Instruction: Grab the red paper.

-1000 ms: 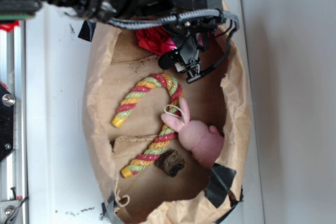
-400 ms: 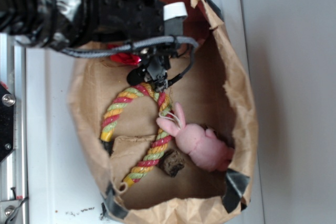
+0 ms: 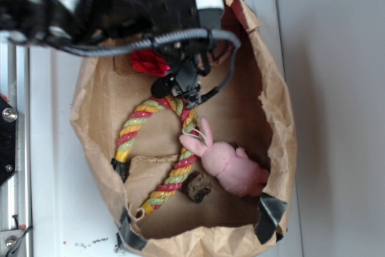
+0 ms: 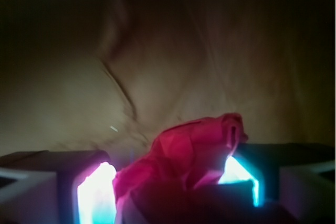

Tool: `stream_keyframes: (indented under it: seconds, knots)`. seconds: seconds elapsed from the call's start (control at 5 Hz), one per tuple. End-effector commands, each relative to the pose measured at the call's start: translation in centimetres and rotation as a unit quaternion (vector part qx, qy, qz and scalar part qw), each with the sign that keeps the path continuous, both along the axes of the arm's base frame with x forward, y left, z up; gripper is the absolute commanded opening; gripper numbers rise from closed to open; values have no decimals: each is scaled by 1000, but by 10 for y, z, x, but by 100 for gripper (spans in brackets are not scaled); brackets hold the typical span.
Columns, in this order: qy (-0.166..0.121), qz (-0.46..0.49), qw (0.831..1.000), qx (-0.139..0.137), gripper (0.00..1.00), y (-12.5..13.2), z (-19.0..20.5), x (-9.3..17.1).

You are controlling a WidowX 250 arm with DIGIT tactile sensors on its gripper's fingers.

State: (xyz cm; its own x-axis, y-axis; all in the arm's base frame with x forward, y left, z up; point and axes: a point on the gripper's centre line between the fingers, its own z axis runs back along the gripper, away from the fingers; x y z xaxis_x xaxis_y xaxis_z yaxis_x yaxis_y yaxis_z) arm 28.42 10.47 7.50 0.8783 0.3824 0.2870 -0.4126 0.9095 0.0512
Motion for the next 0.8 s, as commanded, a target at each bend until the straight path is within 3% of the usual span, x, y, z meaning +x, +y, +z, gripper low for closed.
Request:
stream_keyframes:
  seconds: [0.0,0.2,0.4,0.6]
  knots:
    - [-67,-11,997,-28,0,-5,72,20]
    - [-66,-41,996,-45,0,-23,89,23]
    - [-68,-66,994,-56,0,-55,107,7]
    - [-65,-90,992,-56,0,-70,114,4]
